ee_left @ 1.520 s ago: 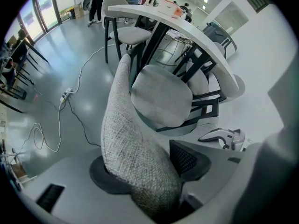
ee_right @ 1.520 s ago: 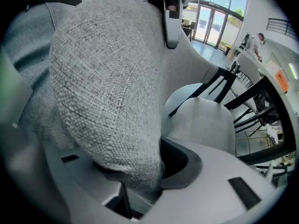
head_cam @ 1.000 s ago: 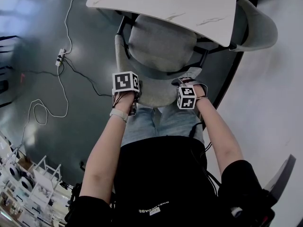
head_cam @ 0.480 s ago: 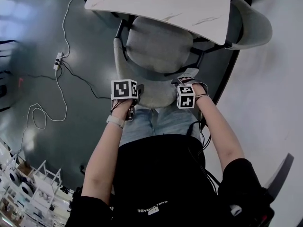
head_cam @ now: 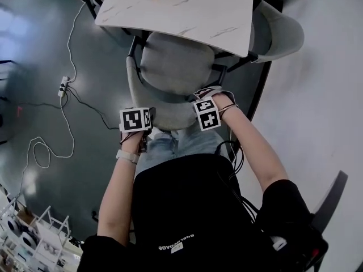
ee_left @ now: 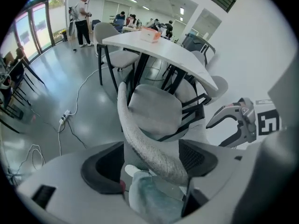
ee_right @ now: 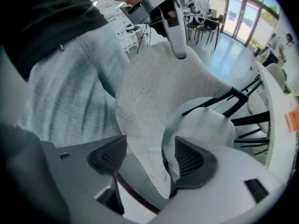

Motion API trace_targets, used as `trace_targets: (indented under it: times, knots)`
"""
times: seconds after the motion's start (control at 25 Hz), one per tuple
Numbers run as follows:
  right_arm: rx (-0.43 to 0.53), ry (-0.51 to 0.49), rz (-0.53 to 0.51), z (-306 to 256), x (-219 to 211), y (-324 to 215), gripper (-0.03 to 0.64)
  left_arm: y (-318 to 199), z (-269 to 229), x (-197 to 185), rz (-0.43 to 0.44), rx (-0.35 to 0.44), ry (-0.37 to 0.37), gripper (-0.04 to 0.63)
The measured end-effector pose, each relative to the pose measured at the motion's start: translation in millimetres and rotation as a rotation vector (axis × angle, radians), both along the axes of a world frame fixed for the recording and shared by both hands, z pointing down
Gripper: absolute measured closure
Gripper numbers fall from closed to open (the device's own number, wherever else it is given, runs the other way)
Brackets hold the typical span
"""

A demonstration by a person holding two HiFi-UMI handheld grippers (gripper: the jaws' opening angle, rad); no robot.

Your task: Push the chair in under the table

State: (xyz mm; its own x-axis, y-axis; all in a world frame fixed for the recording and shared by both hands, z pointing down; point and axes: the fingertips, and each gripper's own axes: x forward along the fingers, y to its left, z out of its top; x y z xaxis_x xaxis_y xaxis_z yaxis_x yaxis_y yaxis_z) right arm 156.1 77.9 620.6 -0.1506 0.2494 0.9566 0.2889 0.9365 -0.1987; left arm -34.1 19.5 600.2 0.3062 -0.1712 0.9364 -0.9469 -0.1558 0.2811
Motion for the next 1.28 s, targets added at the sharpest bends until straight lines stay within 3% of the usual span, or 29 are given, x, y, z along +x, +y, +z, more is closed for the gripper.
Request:
trace_targets:
  times: [0.2,0.44,0.56,0.64,0.72,0.88,1.08,1.28]
  knots:
    - [0.043,-0.164,0.114,-60.8,-32.5,-36.7,0.31,-12.6,-48.2,-12.3,-0.041,0.105,0.04,0.229]
    - [0.164,-0.45,0.28,-143.9,-78.2,-86.0,0.313,-34.9,-124.8,0.8,-0.133,0.28,0.215,0.232]
    - [0.193,-0.587,0.342,-186.7,-98.1,-95.3,0.32,-41.1,-170.6,1.5,-0.177,0.398,0.27,0.237]
    - [0.218,-0.681,0.387,-218.0,-109.4,-98.1,0.351,-39.5,-205.0,-0.8,-0.211,0.489,0.306,0.296]
    - [0.231,-0.795,0.439,-251.6,-120.5,-101.2,0.399,-37.3,-242.6,-7.2,-0.25,0.601,0.339,0.417]
    - [0.181,-1.026,0.564,-314.5,-134.3,-105.9,0.476,-31.0,-302.2,-20.9,-0.287,0.806,0.356,0.577]
    - [0.104,-1.247,0.678,-374.9,-140.8,-110.7,0.505,-18.7,-359.7,-36.2,-0.299,0.978,0.401,0.589]
    - [0.097,-1.363,0.67,-416.0,-146.2,-109.5,0.541,-8.9,-392.9,-59.8,-0.326,1.057,0.382,0.589]
